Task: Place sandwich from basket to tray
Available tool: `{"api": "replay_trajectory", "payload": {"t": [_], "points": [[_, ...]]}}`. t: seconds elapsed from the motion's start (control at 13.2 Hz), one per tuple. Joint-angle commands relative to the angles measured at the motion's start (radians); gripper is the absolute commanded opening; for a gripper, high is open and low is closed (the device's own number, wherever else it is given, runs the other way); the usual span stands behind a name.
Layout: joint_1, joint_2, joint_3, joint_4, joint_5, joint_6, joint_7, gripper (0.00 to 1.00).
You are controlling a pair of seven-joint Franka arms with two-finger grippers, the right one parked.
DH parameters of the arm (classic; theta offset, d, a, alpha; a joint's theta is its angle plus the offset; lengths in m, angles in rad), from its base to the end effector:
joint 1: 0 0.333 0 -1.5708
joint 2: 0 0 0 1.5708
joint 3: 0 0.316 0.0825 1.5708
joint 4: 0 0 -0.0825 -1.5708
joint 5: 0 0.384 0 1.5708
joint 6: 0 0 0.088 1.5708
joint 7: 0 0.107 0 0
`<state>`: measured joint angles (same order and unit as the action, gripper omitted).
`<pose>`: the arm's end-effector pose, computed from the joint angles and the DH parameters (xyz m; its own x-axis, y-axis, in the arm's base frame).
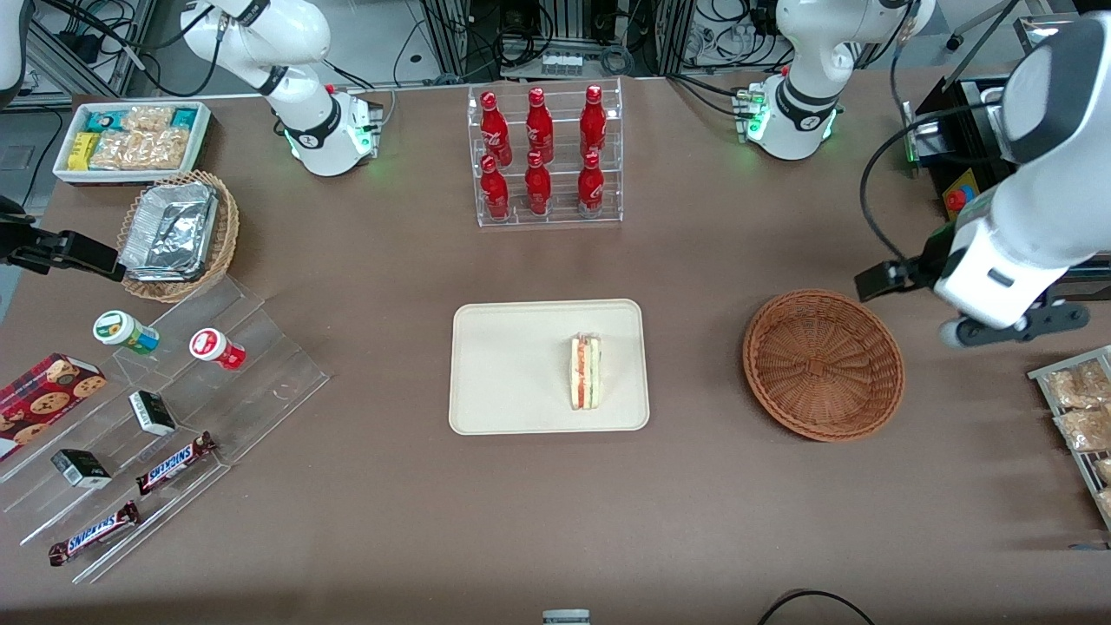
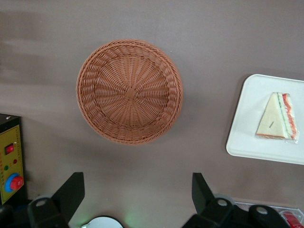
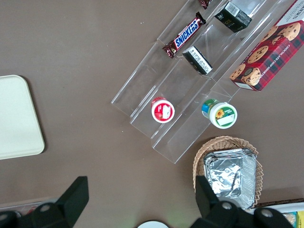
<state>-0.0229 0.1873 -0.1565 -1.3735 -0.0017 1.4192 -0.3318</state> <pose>0.5865 -0.0971 0.5973 0.9782 0.1519 -0.1413 0.1512 -0.9884 -0.0162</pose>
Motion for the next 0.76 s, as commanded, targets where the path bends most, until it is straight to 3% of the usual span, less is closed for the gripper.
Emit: {"api": "replay_trajectory", "payload": {"t": [0.0, 0.68], "points": [[0.027, -0.061, -0.031, -0.032, 0.012, -0.023, 0.042, 1.0], [0.086, -0.222, 0.008, -0.117, 0.037, -0.144, 0.244, 1.0]]}}
